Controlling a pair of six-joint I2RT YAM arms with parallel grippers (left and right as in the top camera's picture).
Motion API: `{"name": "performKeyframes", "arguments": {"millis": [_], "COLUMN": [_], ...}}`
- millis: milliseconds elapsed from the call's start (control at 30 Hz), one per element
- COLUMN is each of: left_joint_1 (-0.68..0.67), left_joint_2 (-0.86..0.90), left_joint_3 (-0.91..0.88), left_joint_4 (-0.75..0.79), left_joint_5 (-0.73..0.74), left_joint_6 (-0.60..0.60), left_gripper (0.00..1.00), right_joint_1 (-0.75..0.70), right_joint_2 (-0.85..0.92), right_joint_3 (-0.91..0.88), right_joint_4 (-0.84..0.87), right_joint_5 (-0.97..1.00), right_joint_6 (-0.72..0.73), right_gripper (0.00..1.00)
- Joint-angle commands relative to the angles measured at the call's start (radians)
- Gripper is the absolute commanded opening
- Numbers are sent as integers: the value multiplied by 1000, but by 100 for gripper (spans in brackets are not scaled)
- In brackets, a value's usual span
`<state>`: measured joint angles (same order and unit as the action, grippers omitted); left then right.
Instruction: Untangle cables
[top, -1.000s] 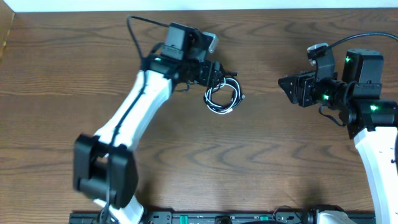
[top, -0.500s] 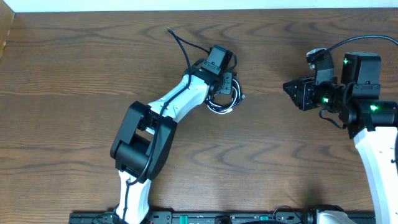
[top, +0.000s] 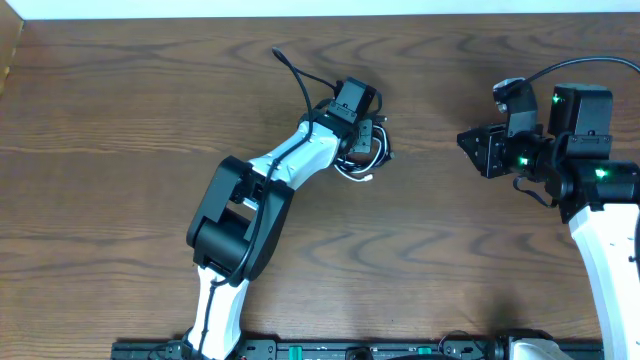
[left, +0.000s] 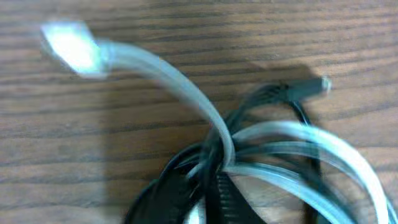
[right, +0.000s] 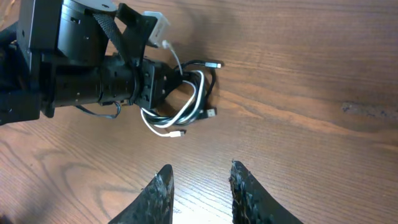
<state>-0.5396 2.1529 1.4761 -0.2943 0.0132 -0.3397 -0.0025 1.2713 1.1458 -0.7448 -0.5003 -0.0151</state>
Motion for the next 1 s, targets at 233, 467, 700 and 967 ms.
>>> {"name": "performKeyframes", "arguments": {"millis": [233,467,700,967], "left_joint_1": [-5,0,44,130], "left_joint_2": [-207,-379,-400,-400], "left_joint_3": [16,16,16,16], "left_joint_4": [-44,-124,-184,-183], "left_joint_5": [142,313,449,640], "left_joint_6": [5,5,-12,-88], "left_gripper": [7,7,8,8], "right_joint_1": [-9,18,104,195], "right_joint_2": [32,101,172,253], "right_joint_3": [18,18,18,18], "right_joint_4": [30,73,172,247], "right_joint_5": [0,-58,-147,-146], "right_joint_6": [58,108,146,232], "right_gripper": [21,18,24,40]}}
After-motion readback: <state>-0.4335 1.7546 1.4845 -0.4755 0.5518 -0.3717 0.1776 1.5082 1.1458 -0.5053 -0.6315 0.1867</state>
